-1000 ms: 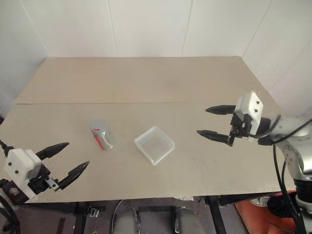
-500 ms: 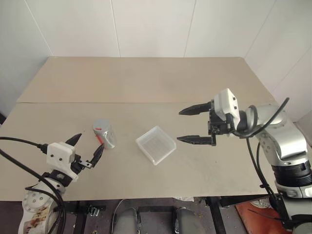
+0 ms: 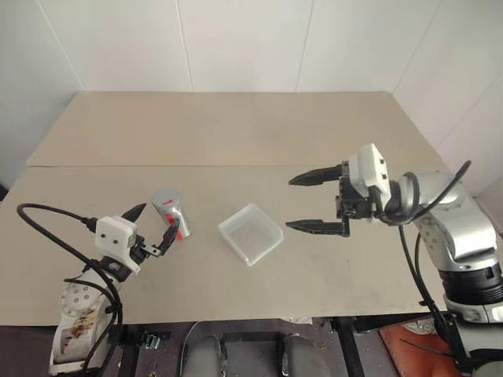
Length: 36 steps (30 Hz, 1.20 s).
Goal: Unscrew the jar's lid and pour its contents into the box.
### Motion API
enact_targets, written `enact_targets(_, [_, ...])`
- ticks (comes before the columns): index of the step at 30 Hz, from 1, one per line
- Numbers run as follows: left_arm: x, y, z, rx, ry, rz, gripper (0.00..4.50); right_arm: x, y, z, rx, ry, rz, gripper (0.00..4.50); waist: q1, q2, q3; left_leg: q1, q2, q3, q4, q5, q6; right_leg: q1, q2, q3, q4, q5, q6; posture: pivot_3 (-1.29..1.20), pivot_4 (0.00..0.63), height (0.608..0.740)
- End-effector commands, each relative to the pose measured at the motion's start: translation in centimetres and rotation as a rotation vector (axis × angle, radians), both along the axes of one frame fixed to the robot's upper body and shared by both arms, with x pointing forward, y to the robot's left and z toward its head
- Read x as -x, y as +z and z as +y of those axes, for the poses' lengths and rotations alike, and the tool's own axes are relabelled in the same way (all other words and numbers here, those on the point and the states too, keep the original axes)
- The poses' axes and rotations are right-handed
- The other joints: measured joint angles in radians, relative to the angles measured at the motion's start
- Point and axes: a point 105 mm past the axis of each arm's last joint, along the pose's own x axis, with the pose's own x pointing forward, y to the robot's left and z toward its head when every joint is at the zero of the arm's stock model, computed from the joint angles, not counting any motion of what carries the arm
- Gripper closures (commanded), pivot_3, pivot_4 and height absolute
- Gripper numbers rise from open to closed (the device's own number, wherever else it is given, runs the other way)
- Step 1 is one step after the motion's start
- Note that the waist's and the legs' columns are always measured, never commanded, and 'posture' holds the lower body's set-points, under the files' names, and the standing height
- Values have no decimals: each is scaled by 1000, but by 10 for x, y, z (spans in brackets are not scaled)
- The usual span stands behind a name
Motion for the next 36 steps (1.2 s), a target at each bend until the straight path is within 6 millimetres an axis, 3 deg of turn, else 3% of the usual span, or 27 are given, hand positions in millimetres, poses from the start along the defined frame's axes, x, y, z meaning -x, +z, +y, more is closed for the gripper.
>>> enact_targets(1, [3, 8, 1, -14, -4, -34, 20, 7, 17, -2, -23, 9, -85, 0, 0, 0, 0, 0, 0, 0, 0, 0, 0, 0, 0, 0, 0, 0, 0, 0, 150, 740])
enact_targets(12, [10, 1, -5, 0, 29, -14, 20, 10, 22, -1, -33, 31, -97, 0, 0, 0, 0, 0, 0, -1, 0, 0, 0, 0, 0, 0, 0, 0, 0, 0, 150, 740])
enact_targets(21, [20, -3, -25, 53, 43, -13, 20, 11, 23, -1, -24, 44, -107, 0, 2, 0, 0, 0, 0, -5, 0, 0, 0, 0, 0, 0, 0, 0, 0, 0, 150, 740])
enact_targets(36, [7, 2, -52, 101, 228, -105, 20, 15, 29, -5, -14, 61, -120, 0, 5, 0, 0, 0, -1, -7, 0, 0, 0, 1, 0, 0, -1, 0, 0, 0, 150, 740])
